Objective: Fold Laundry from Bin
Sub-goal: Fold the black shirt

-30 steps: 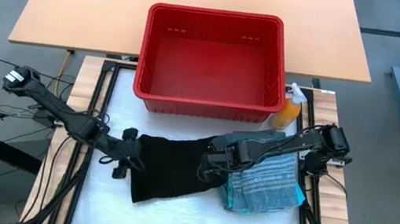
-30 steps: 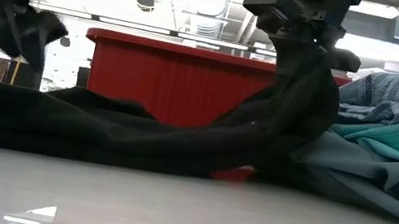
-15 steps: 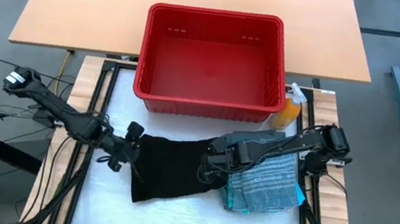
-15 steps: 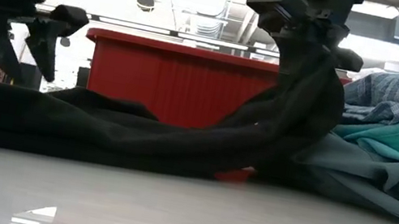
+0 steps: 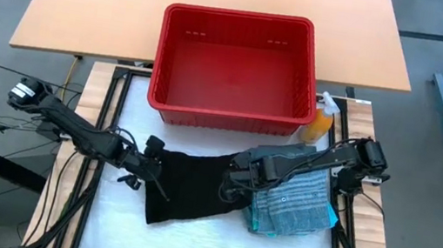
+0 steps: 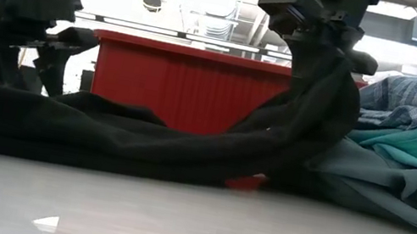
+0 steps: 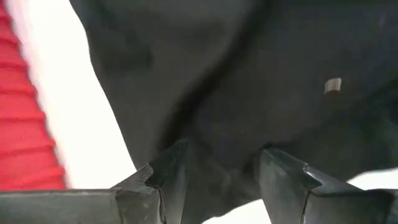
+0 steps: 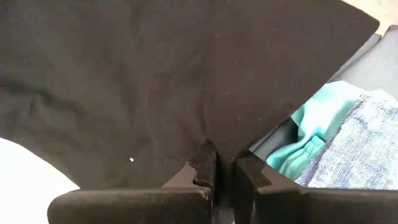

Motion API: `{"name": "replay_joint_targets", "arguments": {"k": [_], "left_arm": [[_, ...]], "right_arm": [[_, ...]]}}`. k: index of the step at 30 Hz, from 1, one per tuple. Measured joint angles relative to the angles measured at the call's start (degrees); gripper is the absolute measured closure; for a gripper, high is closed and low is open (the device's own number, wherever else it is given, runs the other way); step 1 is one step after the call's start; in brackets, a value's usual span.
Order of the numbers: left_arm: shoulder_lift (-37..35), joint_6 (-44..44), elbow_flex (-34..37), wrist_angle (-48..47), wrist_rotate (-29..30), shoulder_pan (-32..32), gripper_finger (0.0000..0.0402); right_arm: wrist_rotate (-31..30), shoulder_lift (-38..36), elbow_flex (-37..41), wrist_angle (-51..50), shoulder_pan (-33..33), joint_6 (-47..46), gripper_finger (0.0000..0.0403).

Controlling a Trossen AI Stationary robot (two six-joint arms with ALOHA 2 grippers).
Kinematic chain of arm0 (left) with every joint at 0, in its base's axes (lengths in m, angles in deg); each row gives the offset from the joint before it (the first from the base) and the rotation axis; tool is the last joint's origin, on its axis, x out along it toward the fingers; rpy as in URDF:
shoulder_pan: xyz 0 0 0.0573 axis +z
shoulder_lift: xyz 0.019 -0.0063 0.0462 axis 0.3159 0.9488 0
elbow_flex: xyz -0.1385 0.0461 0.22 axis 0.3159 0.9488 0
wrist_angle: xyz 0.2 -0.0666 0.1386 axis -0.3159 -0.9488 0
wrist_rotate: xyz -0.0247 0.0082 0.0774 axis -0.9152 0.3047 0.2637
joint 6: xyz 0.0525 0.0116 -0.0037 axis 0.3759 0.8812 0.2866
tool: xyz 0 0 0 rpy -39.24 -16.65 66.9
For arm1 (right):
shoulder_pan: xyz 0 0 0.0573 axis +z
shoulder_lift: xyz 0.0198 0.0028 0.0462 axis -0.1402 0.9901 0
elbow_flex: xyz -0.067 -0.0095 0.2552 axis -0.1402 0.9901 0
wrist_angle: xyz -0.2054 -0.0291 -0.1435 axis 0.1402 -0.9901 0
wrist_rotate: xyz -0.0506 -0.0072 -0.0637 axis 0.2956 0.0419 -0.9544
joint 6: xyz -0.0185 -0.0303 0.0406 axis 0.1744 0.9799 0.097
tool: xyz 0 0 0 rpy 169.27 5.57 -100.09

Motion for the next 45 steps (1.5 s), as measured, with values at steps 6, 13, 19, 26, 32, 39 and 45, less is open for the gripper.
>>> {"name": "replay_joint_targets", "arguments": {"k": [6,13,19,26,32,39,45], "left_arm": [[0.0,0.3,0.2,2.8,-0.4,1.0,0.0268],[0.0,-7.2,0.7,3.6,-1.8,2.6,0.0390],[-2.6,-12.2,-8.2,-0.4,-6.1,1.9,0.0400],[-5.9,-21.5,-23.7,-2.5,-18.0,-0.3,0.0401],[-5.9,-35.4,-28.7,1.5,-18.5,-3.7,0.0401],[-5.8,-47.6,-26.9,-3.1,-9.5,-8.5,0.0401],[-5.8,-58.6,-17.5,-14.3,-3.4,-10.7,0.0401]], "right_arm": [[0.0,0.0,0.0,0.0,-0.2,0.4,0.0357],[0.0,0.0,0.0,0.0,-0.2,0.5,0.0357],[0.0,0.0,0.0,-1.8,-1.7,-2.2,0.0357],[-0.6,0.0,0.0,-1.7,-3.3,-1.5,0.0357],[-1.8,0.0,0.0,-0.5,-5.2,0.6,0.0357],[-2.0,0.0,0.0,0.5,-6.3,2.5,0.0357],[-1.9,0.0,0.0,0.7,-6.6,3.8,0.0357]]}}
